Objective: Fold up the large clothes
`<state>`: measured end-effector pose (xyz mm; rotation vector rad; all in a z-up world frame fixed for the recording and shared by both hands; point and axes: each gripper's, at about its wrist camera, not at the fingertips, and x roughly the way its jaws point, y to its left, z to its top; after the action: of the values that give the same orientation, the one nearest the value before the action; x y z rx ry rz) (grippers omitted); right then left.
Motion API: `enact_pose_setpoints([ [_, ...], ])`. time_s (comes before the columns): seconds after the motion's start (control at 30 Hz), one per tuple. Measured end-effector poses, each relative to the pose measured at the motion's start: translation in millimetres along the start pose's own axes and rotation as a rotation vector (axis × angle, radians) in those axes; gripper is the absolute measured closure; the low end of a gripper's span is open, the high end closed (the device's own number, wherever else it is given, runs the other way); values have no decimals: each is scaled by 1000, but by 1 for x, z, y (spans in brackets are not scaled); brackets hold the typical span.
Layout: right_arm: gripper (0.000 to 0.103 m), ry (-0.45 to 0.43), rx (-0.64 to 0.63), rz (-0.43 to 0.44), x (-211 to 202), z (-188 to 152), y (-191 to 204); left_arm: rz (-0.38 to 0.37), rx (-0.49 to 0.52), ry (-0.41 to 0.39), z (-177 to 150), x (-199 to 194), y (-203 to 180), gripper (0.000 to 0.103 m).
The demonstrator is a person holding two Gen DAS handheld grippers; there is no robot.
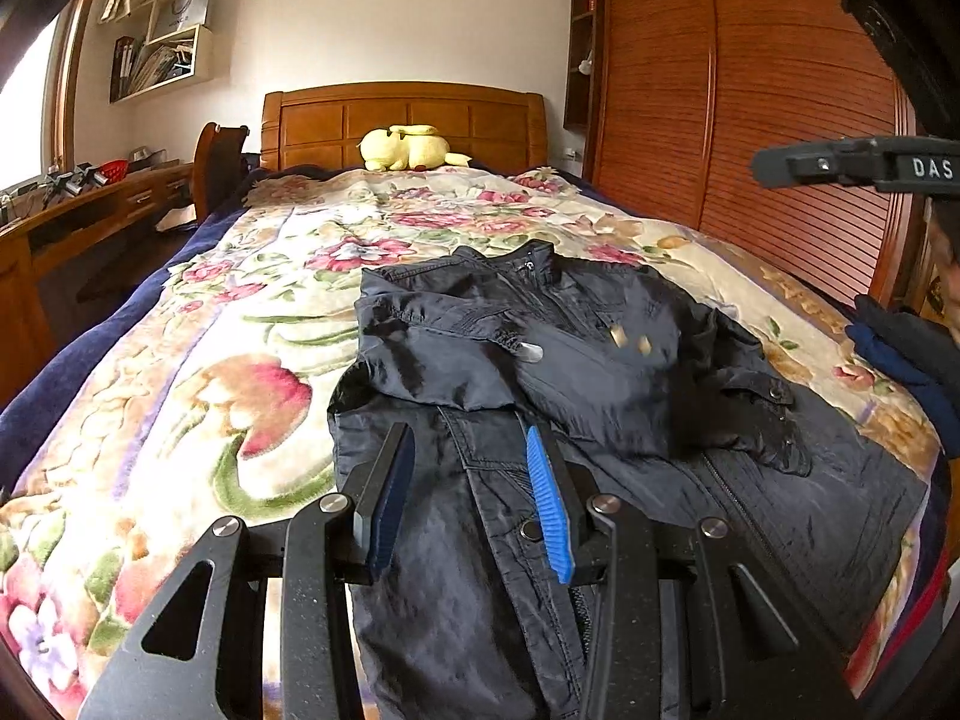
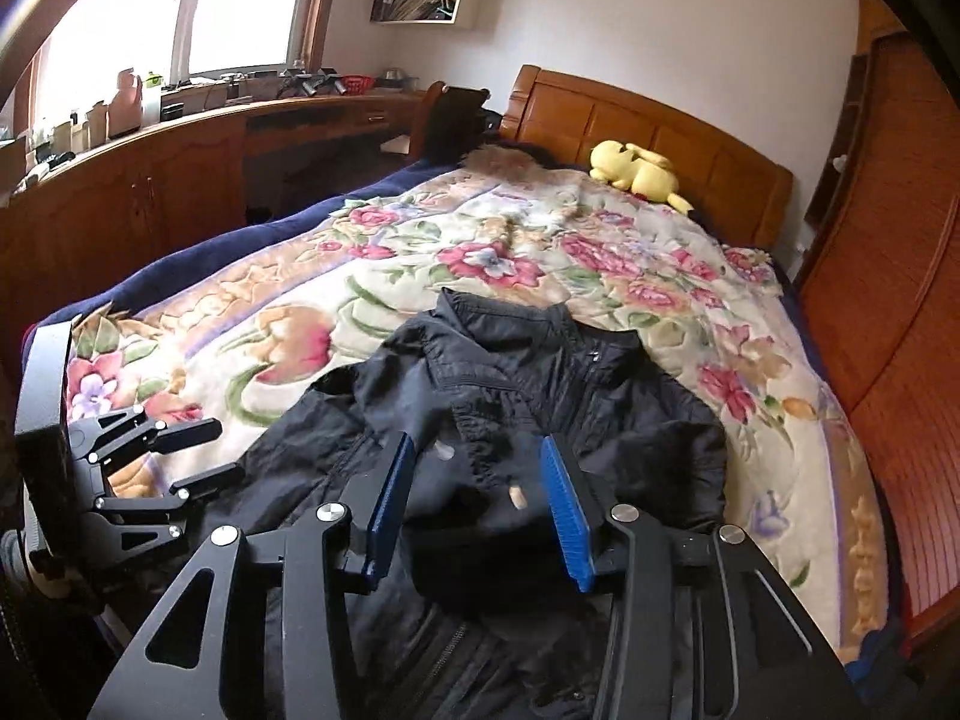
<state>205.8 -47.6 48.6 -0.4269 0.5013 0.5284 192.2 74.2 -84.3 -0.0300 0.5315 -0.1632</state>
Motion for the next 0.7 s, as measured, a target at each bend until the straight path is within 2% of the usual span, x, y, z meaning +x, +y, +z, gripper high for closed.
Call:
enact_pose_setpoints([
  [0.2,56,42,28,-27,15,-33,-2,-3,15,7,0,3,-8,63],
  [0.53,56,176,188,-61,55,-117,-36,-7,45,31,-5,12,-23,63],
  [0.7,56,224,255,-80,76,-143,-50,-2,64,43,-8,16,-30,63],
])
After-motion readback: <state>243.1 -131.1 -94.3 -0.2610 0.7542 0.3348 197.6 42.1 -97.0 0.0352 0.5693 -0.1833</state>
